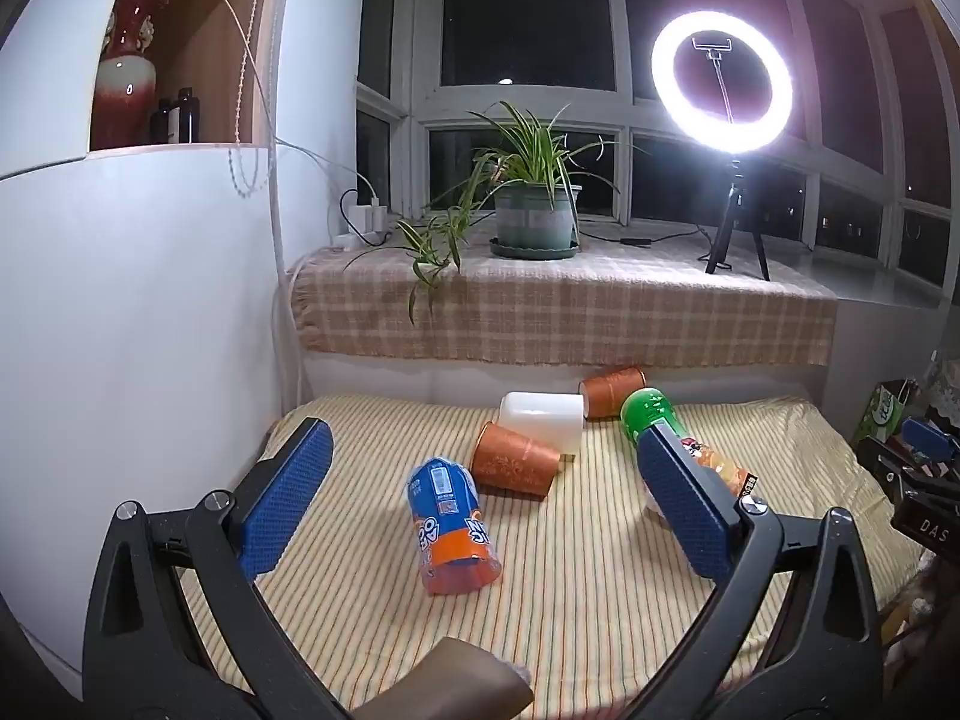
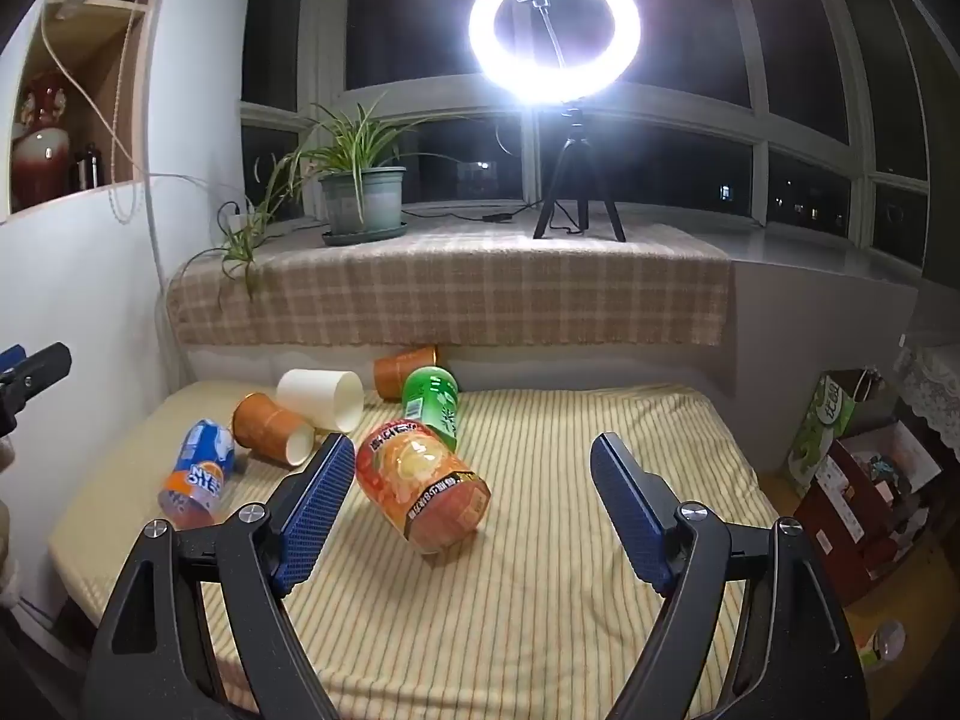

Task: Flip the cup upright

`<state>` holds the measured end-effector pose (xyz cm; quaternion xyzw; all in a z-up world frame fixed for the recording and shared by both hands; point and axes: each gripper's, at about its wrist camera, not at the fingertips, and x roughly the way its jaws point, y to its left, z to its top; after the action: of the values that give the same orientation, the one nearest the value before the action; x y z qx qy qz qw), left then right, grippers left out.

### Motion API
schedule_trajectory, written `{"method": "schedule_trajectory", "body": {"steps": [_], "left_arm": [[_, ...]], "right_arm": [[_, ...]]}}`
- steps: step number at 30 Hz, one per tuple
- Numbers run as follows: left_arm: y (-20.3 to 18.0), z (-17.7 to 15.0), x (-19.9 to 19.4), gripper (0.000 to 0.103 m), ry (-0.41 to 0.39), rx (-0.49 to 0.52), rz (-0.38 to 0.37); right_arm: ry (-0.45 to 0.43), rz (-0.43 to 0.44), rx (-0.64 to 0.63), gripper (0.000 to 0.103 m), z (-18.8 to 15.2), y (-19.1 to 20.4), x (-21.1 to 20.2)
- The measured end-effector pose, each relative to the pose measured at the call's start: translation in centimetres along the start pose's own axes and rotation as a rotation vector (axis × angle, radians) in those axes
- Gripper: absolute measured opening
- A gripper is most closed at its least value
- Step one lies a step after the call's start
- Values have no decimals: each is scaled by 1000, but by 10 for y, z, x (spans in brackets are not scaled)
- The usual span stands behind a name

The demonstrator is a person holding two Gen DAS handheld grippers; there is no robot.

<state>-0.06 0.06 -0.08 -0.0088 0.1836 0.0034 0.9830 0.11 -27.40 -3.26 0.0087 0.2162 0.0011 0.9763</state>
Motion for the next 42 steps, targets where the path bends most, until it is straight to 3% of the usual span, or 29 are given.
{"method": "schedule_trajectory", "body": {"steps": [42], "left_arm": [[1,-1,8,103,5,-1,-5]], "right_arm": [[2,-2,9,83,9,5,14]]}}
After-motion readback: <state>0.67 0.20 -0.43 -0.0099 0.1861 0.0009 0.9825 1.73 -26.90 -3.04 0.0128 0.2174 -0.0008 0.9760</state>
